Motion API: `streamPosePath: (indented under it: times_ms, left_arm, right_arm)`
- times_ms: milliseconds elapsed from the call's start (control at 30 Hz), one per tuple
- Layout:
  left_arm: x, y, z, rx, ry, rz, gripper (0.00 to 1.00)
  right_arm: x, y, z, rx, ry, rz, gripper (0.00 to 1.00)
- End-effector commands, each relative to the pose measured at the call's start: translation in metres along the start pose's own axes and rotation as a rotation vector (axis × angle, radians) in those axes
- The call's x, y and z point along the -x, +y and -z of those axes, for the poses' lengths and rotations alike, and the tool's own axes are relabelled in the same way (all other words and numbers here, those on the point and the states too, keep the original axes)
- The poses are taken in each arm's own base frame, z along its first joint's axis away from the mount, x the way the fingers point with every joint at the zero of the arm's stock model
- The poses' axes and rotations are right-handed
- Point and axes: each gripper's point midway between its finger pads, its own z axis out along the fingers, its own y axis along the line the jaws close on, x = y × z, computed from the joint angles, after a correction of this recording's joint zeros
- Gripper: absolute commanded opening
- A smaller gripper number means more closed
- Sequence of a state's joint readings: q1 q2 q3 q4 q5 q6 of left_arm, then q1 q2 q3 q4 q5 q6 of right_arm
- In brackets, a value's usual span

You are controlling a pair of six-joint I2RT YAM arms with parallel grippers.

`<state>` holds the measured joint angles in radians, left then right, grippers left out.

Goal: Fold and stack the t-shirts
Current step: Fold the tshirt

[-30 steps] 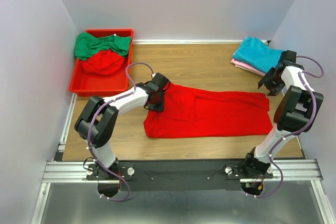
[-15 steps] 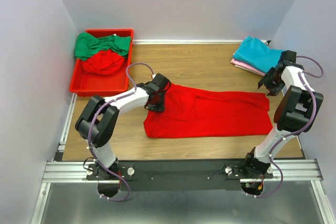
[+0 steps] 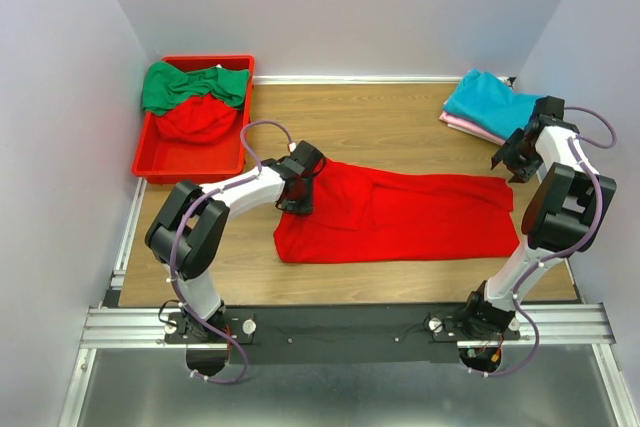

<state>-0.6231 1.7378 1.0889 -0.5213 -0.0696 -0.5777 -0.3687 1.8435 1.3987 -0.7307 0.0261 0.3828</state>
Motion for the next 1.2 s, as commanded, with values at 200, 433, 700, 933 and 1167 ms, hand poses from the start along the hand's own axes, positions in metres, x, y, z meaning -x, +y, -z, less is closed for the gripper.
streamPosePath:
  times_ms: [200,433,700,933,1167]
  left_arm:
    - [-0.006,0.007,-0.004,0.041,0.02,0.006,0.38]
    - [-0.01,0.007,-0.007,0.037,0.03,-0.002,0.35]
    - [-0.001,0.002,0.006,0.02,0.002,-0.009,0.03]
    - [0.01,-0.016,0.032,-0.04,-0.037,-0.018,0.0]
    - [0.003,-0.028,0.051,-0.096,-0.044,-0.001,0.0]
  right_arm:
    - [-0.004,-0.003,0.002,0.011,0.016,0.007,0.63]
    - [-0.005,-0.003,0.003,0.012,0.016,0.01,0.63]
    - [-0.003,-0.001,0.006,0.017,0.006,0.007,0.63]
    - [-0.004,-0.002,0.007,0.016,0.006,0.007,0.63]
    - [-0.007,-0.004,0.009,0.016,0.006,0.01,0.64]
